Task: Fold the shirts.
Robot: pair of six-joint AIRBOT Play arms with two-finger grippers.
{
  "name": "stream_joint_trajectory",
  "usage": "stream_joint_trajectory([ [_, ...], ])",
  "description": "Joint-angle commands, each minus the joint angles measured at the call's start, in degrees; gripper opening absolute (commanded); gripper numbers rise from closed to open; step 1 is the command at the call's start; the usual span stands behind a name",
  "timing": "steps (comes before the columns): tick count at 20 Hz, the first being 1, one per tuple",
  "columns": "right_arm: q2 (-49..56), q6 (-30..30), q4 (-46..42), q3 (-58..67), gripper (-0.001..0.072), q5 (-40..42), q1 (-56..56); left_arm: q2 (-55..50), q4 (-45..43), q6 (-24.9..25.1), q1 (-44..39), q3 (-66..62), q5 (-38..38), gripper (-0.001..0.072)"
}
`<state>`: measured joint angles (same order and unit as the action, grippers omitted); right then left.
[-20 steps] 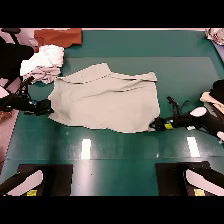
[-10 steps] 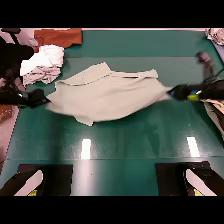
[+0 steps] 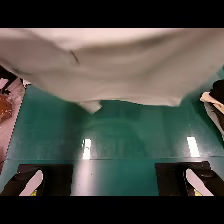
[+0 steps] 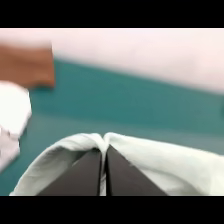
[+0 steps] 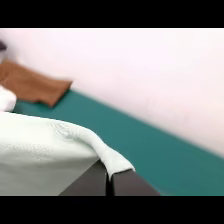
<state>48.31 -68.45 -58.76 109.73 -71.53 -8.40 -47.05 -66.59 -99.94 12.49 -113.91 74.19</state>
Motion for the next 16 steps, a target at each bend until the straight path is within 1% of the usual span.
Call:
stream_joint_trajectory([
  [1,6.8,-5.4,-2.9,16.8,0.0013,-3.2,-0.1,0.0,-5.8,-7.2,0.0,-11.6,1.6,0.0026],
  [3,10.4,-11.1,-7.4,15.8,0.0013,-7.9,-0.1,-1.5,-5.0,-7.6,0.0,-5.2,7.2,0.0027],
  [4,11.6,-12.3,-8.7,11.8,0.0013,-10.0,-0.1,-2.6,-5.0,-7.0,0.0,0.5,9.8,0.0028],
  [5,12.5,-13.5,-9.4,6.5,0.0013,-10.9,-0.1,-4.1,-4.8,-5.6,0.0,6.3,10.9,0.0029],
  [7,15.5,-15.6,-10.1,-5.3,0.0014,-10.9,-0.1,-7.6,-1.0,-2.8,0.0,18.0,8.6,0.0029],
  [9,19.5,-15.8,-9.8,-13.8,0.0014,-10.0,0.2,-11.8,2.8,-0.9,0.0,27.7,2.6,0.0030],
  [10,22.0,-15.7,-9.9,-17.3,0.0014,-7.9,1.0,-14.2,4.1,0.0,-0.4,31.7,-1.3,0.0029],
  [11,24.8,-15.6,-9.9,-19.8,0.0014,-4.5,1.7,-16.8,4.2,0.4,-1.1,34.4,-5.1,0.0029],
  [12,27.2,-15.2,-9.9,-21.7,0.0014,-0.3,2.2,-20.1,4.4,2.1,-2.4,36.1,-9.3,0.0029],
  [14,32.2,-14.6,-9.9,-23.9,0.0014,9.2,3.8,-27.7,4.8,3.9,-5.4,36.5,-16.5,0.0029],
  [15,35.1,-14.6,-9.8,-24.0,0.0014,12.8,4.5,-31.7,5.9,4.5,-6.9,36.5,-20.6,0.0029],
  [16,37.8,-14.6,-9.8,-23.5,0.0014,14.4,4.9,-35.3,7.4,4.5,-8.0,36.5,-24.3,0.0029],
])
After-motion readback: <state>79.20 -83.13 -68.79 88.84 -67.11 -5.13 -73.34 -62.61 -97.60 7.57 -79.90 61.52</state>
